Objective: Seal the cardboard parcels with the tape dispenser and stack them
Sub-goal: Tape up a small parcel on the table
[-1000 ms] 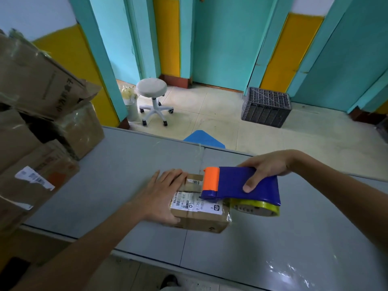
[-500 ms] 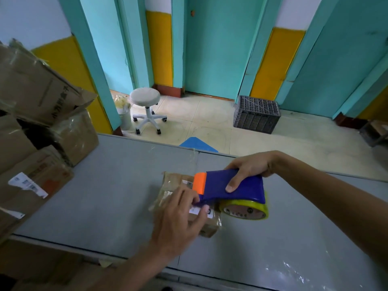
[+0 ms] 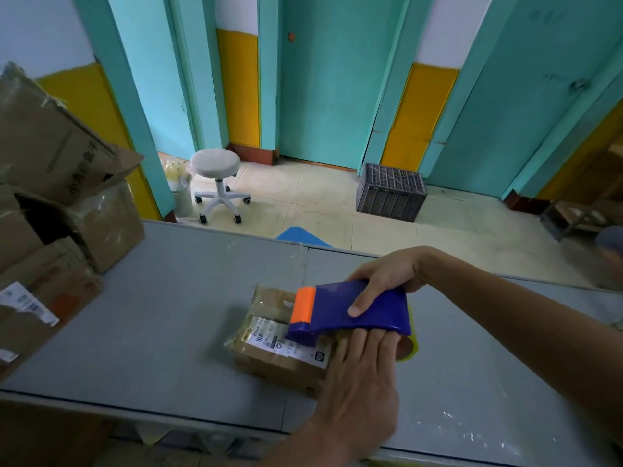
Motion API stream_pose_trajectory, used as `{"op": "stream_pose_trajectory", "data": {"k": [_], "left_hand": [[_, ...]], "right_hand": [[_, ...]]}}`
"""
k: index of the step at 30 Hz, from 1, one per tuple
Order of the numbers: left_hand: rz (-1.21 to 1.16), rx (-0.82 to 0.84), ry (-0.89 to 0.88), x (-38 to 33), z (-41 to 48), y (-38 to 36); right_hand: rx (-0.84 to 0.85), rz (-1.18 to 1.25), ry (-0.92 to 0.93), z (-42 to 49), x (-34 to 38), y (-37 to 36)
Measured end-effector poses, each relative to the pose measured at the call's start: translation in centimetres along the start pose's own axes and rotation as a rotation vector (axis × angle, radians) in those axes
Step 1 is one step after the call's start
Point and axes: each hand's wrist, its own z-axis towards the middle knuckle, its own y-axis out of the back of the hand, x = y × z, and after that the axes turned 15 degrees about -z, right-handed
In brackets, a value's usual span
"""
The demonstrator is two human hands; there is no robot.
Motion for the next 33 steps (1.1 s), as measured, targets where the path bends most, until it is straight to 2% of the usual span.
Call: {"op": "stream_pose_trajectory", "data": {"k": [3,7,9,11,14,16,20,23,29,33], "left_hand": [[0.136,0.030,0.016,-0.2,-0.2,-0.3],[0.133,0.074,0.070,-0.2,-0.7,1.4],[0.173,0.062,-0.034,0.3,-1.0,3.2],[0.165,0.019,-0.256,1.4,-2.0,4.7],[0.006,-0.036,-0.504,4.1,-4.3,7.1],[-0.014,-0.028,-0.446,7.0,-4.9,8.6],[-0.022,0.114,-0.204,10.9,-3.7,10.0],[-0.058,0.077,-0.109,11.7,-2.7,10.2],[0.124,0.419,0.210,14.0,-0.3,8.7],[0.178,0.385,0.206,14.3,0.1,8.0]], "right_hand": [[0.064,-0.002,0.022,0.3,0.0,0.1],[0.180,-0.038,0.097,1.0,-0.2,-0.4],[0.220,-0.006,0.114,1.6,-0.4,-1.0],[0.230,0.037,0.141,2.1,-0.6,-1.3],[0.196,0.021,0.165,2.2,-0.5,-1.1],[0.176,0.003,0.160,2.2,-0.3,-0.8],[0.088,0.000,0.136,2.0,-0.1,-0.2],[0.066,-0.020,0.127,1.7,0.2,0.3],[0.024,-0.050,0.094,2.3,0.9,0.5],[0.034,-0.023,0.063,2.5,0.3,0.3]]}}
